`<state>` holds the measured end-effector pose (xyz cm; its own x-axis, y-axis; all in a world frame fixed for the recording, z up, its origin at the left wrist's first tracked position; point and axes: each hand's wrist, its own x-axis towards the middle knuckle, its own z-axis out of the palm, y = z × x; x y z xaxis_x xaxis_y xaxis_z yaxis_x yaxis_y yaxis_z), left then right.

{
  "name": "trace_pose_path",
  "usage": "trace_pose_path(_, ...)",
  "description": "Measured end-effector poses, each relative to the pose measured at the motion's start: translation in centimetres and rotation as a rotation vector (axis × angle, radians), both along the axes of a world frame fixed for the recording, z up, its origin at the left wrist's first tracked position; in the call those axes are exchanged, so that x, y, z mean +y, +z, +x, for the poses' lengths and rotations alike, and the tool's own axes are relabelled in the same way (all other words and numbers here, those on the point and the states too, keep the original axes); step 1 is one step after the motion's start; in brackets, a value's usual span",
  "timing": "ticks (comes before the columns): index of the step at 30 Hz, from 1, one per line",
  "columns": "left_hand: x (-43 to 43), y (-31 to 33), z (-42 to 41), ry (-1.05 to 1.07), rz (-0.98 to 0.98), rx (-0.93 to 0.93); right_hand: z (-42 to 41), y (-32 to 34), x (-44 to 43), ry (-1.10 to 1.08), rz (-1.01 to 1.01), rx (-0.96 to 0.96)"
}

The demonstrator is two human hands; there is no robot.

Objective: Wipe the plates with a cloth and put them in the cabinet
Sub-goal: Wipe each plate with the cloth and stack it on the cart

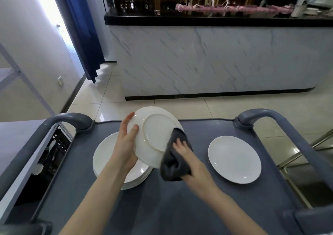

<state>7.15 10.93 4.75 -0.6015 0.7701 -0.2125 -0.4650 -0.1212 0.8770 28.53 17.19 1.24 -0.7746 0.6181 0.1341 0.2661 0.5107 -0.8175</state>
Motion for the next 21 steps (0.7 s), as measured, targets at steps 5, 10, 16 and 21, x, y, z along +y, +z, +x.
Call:
trace_pose_path(5,0.6,-0.5,0.4,0.013,-0.014,-0.084,-2.0,0.4,-2.4,0.071,0.235,-0.092)
trace_pose_path(10,0.1,-0.9,-0.9,0.014,-0.032,-0.19,0.5,-0.9,-2.3,0.002,0.346,-0.177)
trace_pose_path(16,0.3,-0.8,-0.6,0.002,-0.057,-0.272,1.0,-1.3,-1.8,-0.263,0.283,-0.134)
trace_pose_path(21,1.1,-0.5,0.5,-0.02,-0.153,-0.343,0.8,-0.6,-1.3,-0.43,0.417,-0.055)
